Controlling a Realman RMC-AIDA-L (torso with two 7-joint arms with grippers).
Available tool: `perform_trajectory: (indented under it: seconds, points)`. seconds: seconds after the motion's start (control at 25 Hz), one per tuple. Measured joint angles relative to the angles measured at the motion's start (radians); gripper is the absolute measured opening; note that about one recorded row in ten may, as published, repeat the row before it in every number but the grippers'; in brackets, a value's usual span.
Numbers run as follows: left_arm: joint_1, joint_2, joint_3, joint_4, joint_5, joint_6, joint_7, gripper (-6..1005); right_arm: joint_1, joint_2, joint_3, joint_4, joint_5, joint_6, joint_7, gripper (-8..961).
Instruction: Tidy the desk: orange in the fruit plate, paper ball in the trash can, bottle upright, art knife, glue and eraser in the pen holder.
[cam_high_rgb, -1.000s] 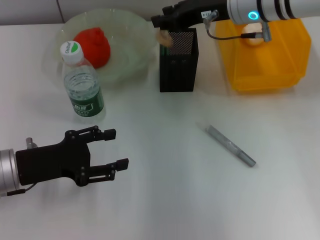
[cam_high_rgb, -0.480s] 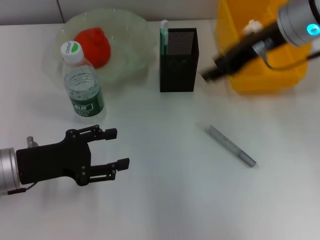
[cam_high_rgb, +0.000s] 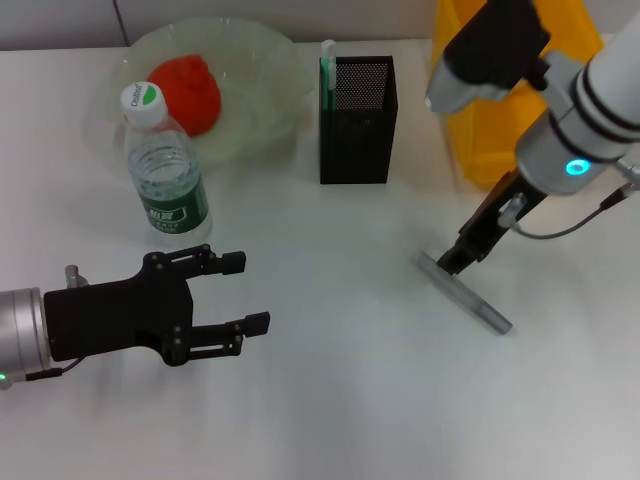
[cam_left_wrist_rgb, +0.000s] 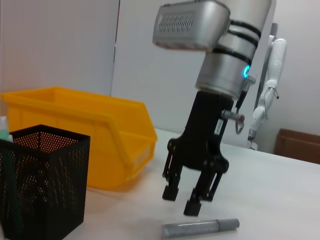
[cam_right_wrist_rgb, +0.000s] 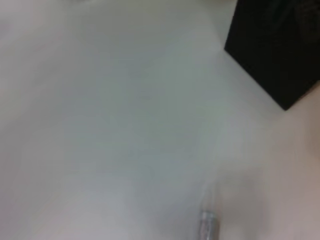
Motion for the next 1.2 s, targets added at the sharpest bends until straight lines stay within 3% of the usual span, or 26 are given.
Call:
perform_trajectory:
  seconds: [0.28, 0.6, 0.8, 1.2]
  points:
    - [0.003, -0.001, 0.000, -0.001, 0.000, -0.007, 0.000, 785, 0.011, 0.001, -0.064, 0.037, 0.052, 0.037, 0.002, 514]
    - [0.008, -0.002, -0.004, -0.001, 0.000, -0.012, 0.002, 785, 0.022, 0.002, -0.093, 0.073, 0.054, 0.075, 0.004, 404]
    - [0.008, -0.002, -0.004, -0.001, 0.000, -0.012, 0.002, 785, 0.035, 0.003, -0.095, 0.097, 0.054, 0.084, 0.004, 225]
    - [0.004, -0.002, -0.008, -0.001, 0.000, -0.012, 0.003, 785, 0.017, 0.000, -0.077, 0.060, 0.055, 0.083, -0.013, 143]
